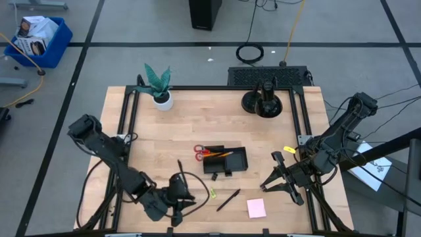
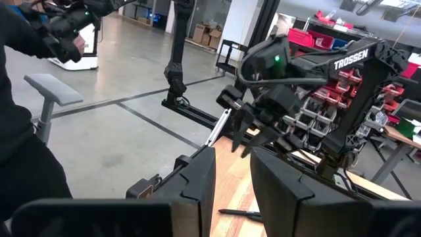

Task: Pick and place office supplies into organizer
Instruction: Put the bottom left black pen into the black desk organizer

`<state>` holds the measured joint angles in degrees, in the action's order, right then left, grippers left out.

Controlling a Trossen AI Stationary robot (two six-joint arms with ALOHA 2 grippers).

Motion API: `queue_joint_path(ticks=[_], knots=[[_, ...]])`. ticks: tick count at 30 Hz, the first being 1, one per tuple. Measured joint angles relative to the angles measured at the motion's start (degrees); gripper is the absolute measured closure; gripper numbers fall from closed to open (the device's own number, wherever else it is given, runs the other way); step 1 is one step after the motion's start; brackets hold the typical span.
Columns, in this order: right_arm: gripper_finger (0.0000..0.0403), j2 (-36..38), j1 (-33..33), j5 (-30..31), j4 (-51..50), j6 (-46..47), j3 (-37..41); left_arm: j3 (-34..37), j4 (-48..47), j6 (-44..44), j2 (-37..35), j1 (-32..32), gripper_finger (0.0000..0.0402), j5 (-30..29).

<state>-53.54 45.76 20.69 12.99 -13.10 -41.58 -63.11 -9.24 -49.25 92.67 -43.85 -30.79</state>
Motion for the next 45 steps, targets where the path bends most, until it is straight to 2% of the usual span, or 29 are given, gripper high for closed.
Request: queue_joint_path(ticks=[12,22,29,36,45], knots=[[0.0314,0.0,-0.02,0.0,0.39,0.0,0.0,-0.02,-18.9,-19.32,0.17,-5.08,0.0314,2.87],[0.0314,0.0,-0.02,0.02,0.48,-0.02,0.0,-0.02,-26.12,-19.97,0.17,-6.23,0.0314,3.77],[0.0314,0.0,-0.02,0.02,0.48,-0.02,0.0,-0.02,-27.09,-13.94,0.17,-6.43,0.0314,3.85],[0.0314,0.0,-0.02,0.02,0.48,-0.02,0.0,-0.02,-27.51,-2.15,0.17,-6.16,0.0314,3.83],[0.0314,0.0,0.0,0.04,1.98,-0.06,0.0,-0.02,-27.49,8.06,0.17,-4.58,0.0314,5.83]])
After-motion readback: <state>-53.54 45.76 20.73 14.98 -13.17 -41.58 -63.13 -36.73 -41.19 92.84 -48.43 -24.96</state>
